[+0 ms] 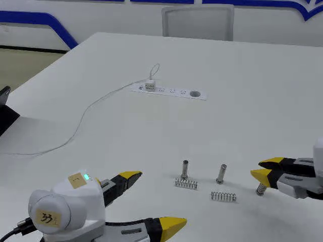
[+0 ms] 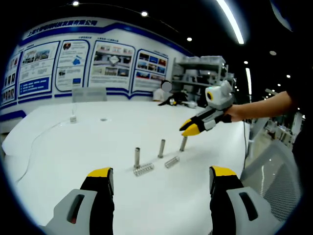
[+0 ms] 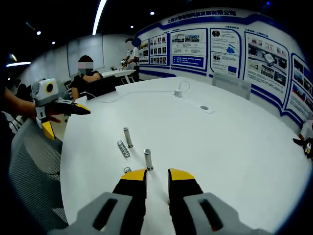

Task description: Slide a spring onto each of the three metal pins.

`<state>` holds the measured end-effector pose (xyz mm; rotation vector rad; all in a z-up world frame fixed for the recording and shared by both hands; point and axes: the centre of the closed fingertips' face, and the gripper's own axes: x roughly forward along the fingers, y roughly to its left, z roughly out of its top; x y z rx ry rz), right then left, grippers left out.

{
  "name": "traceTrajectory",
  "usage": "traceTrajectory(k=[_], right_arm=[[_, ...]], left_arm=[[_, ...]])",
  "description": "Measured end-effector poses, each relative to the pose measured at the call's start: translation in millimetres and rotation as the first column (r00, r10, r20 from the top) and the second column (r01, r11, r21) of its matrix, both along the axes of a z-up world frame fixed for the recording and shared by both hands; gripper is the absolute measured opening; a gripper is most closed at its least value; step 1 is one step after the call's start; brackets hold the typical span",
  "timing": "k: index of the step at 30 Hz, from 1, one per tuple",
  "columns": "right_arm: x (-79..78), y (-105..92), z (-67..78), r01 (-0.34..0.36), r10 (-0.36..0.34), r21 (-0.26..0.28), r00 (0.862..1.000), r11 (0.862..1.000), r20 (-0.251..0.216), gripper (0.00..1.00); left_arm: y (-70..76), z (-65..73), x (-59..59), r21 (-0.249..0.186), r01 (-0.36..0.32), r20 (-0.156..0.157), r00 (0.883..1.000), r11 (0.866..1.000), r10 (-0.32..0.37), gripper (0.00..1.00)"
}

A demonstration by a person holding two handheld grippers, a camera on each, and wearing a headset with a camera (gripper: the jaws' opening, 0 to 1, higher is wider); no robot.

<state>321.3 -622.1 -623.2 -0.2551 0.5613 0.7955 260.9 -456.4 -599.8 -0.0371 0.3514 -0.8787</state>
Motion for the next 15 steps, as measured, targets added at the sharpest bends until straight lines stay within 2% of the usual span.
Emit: traceTrajectory(k=[4,6,10,15], right_arm=[[-13.7,18.2,-16.8,-0.098,0.097,-0.056,0.995,0.994,-0.029,0.18],[-16.3,23.3,-29.0,-0.116,0.113,-0.062,0.992,0.991,-0.056,0.19],[-23.0,29.0,-49.4,-0.168,0.158,-0.122,0.983,0.978,-0.088,0.21],[-19.9,31.7,-61.7,-0.189,0.177,-0.183,0.981,0.965,-0.081,0.21]], left_arm=[[0.4,-1.2,-0.3,0.005,-0.001,-0.007,1.000,1.000,0.001,0.82],[0.0,-1.5,-0.7,0.006,0.001,-0.007,1.000,1.000,-0.001,0.82],[-0.8,-2.6,-1.7,0.011,0.005,-0.010,1.000,1.000,-0.005,0.82],[-0.6,-3.6,-1.8,0.013,0.004,-0.014,1.000,1.000,-0.004,0.82]])
